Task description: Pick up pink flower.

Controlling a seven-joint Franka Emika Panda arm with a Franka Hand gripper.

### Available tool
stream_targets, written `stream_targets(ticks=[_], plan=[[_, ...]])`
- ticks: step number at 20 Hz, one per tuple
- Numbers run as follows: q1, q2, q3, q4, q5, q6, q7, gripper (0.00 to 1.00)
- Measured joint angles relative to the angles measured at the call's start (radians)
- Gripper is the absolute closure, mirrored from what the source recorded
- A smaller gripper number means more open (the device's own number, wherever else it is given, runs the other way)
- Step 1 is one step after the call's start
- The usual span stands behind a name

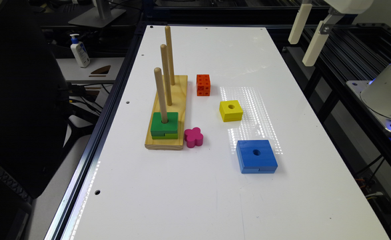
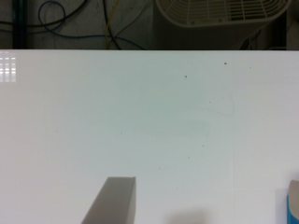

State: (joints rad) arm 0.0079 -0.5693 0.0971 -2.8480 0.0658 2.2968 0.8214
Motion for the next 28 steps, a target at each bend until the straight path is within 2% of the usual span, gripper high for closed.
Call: stream_targets(ticks=[8, 12, 16, 21, 28], plan=[[0.010, 0.004, 0.002, 0.005, 0.0019, 0.018, 0.005, 0.00], [0.012, 0.018, 0.007, 0.019, 0.0045, 0.022, 0.008, 0.00], [0.014, 0.046, 0.014, 0.043, 0.0049, 0.023, 0.016, 0.00], [0.023, 0.100, 0.029, 0.080, 0.0049, 0.040, 0.043, 0.00], [0.023, 0.185, 0.046, 0.145, 0.0050, 0.057, 0.062, 0.00]])
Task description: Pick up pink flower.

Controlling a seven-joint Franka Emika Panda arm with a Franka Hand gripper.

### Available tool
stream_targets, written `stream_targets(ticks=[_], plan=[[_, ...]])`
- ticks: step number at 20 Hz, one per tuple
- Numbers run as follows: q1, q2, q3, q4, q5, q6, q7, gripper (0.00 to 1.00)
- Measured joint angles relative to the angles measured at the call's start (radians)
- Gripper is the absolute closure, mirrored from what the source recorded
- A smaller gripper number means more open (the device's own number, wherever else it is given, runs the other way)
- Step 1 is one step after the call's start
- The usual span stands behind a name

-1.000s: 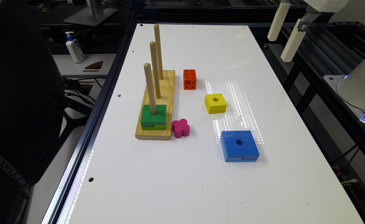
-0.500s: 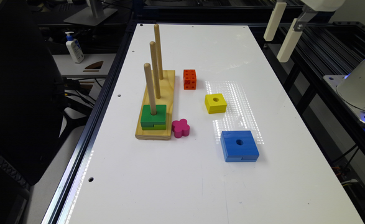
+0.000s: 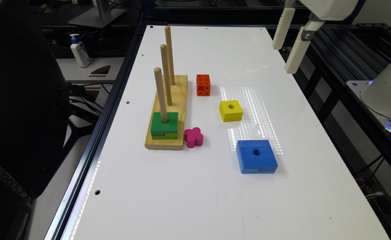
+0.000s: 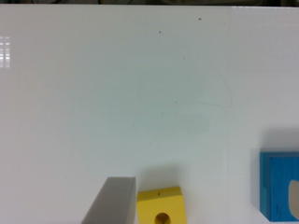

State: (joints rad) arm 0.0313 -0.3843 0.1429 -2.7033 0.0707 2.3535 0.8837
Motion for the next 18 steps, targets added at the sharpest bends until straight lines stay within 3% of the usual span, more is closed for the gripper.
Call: stream_targets(ticks=[12, 18], plan=[[-0.002, 0.059, 0.002, 0.056, 0.0000, 0.000, 0.001, 0.00], [-0.002, 0.102, 0.005, 0.101, 0.0000, 0.000, 0.005, 0.00]])
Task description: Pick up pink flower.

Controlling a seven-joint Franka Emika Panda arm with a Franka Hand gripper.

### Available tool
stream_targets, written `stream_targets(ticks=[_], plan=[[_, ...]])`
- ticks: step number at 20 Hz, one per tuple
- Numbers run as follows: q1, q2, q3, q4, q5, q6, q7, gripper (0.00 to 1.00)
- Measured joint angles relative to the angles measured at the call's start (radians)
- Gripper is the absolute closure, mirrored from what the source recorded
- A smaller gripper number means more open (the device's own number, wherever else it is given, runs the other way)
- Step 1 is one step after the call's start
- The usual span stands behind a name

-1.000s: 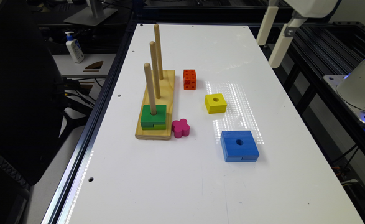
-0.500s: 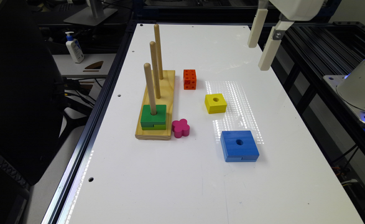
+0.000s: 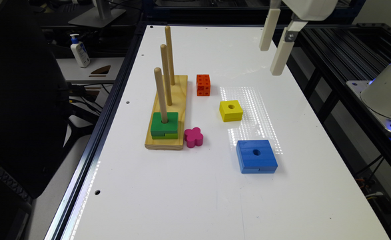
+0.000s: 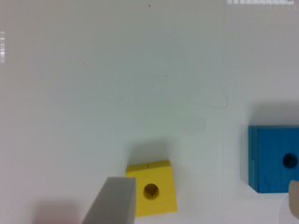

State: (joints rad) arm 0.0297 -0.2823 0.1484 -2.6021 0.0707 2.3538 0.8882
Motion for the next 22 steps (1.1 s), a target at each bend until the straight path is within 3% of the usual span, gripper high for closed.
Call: stream_targets(ticks=[3, 10, 12, 19, 22], plan=[[0.001, 0.030, 0.006, 0.028, 0.0000, 0.001, 0.006, 0.00], [0.001, 0.113, 0.046, 0.108, -0.0001, 0.001, 0.051, 0.00], [0.000, 0.130, 0.052, 0.123, -0.0001, 0.001, 0.058, 0.00], [-0.004, 0.154, 0.053, 0.155, -0.0002, 0.001, 0.058, 0.00], [-0.006, 0.179, 0.053, 0.187, -0.0013, 0.001, 0.058, 0.00]])
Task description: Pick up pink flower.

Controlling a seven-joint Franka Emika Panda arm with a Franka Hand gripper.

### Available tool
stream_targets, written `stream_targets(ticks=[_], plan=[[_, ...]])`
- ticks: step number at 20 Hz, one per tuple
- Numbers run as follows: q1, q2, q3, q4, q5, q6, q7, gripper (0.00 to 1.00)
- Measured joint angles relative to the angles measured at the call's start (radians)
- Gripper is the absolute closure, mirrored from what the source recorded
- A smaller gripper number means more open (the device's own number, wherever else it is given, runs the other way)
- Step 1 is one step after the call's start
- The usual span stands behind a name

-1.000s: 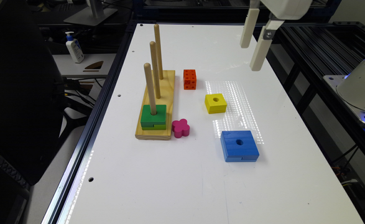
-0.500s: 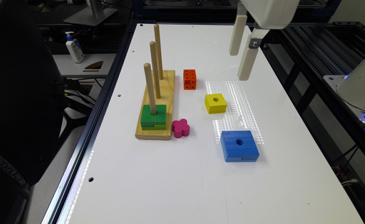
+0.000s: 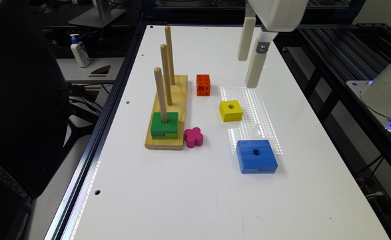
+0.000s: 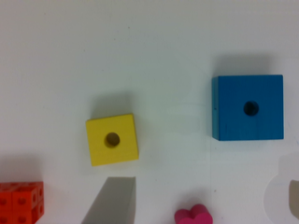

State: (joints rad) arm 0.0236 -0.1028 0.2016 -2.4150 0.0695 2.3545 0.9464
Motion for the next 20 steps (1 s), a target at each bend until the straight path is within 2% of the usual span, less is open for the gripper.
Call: stream_targets(ticks=[7, 9, 20], plan=[[-0.009, 0.111, 0.000, 0.109, -0.0107, 0.000, 0.000, 0.00], [-0.011, 0.131, 0.000, 0.128, -0.0133, 0.000, 0.000, 0.00], [-0.022, 0.144, 0.000, 0.151, -0.0193, 0.000, 0.000, 0.00]])
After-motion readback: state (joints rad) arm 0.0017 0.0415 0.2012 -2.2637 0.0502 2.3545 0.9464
